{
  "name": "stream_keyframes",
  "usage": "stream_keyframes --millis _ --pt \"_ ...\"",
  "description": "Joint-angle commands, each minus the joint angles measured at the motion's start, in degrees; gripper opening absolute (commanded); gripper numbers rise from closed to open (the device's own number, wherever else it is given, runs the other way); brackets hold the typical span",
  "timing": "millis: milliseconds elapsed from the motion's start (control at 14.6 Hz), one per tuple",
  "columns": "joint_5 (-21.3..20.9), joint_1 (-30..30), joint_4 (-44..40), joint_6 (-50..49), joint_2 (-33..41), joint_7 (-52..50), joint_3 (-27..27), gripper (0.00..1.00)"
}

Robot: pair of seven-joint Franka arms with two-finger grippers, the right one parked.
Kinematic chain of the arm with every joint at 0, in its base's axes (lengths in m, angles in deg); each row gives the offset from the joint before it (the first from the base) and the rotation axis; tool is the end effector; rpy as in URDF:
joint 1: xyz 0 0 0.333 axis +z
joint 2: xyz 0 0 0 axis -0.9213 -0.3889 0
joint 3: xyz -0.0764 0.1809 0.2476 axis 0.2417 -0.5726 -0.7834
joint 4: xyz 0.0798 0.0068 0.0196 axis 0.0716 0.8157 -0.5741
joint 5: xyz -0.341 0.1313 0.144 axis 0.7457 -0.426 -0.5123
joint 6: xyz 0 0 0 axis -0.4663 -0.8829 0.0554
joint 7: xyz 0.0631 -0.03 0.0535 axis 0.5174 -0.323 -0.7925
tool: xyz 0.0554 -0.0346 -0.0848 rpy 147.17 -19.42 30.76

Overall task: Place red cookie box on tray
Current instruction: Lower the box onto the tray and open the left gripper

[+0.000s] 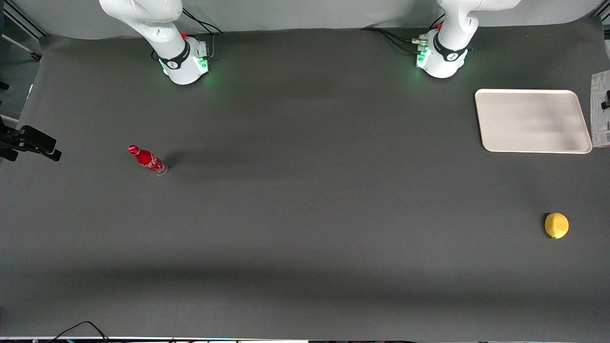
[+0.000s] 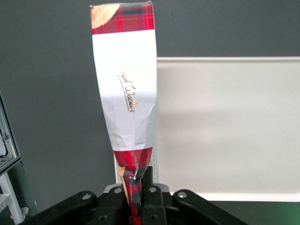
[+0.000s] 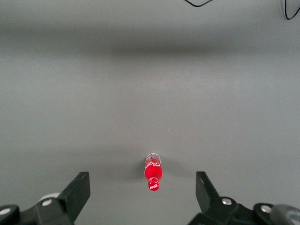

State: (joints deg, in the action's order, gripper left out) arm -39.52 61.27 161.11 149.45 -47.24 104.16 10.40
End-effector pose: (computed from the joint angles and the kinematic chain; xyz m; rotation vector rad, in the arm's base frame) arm 0.3349 0.4127 0.3354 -3.0935 0.0557 0.2417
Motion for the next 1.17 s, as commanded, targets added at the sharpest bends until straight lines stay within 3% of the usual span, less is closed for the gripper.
stream_keyframes --millis 0,206,756,824,893,1031,1099 --pt "-0.5 0.6 5.1 6.7 2.5 5.1 -1.6 0.0" --pt "1.9 2.4 9.2 13.2 1.3 9.0 -1.6 0.0" --pt "4.9 5.9 10.5 14.2 -1.0 14.1 -1.2 0.0" --pt "6.4 5.9 10.3 14.2 -1.7 14.9 -0.9 0.1" --pt "7.6 5.8 10.0 14.2 -2.7 15.1 0.0 0.33" --pt "7.7 5.9 9.2 13.9 -3.3 15.2 1.4 0.93" --pt "7.8 5.8 9.0 13.6 -3.3 15.2 1.4 1.0"
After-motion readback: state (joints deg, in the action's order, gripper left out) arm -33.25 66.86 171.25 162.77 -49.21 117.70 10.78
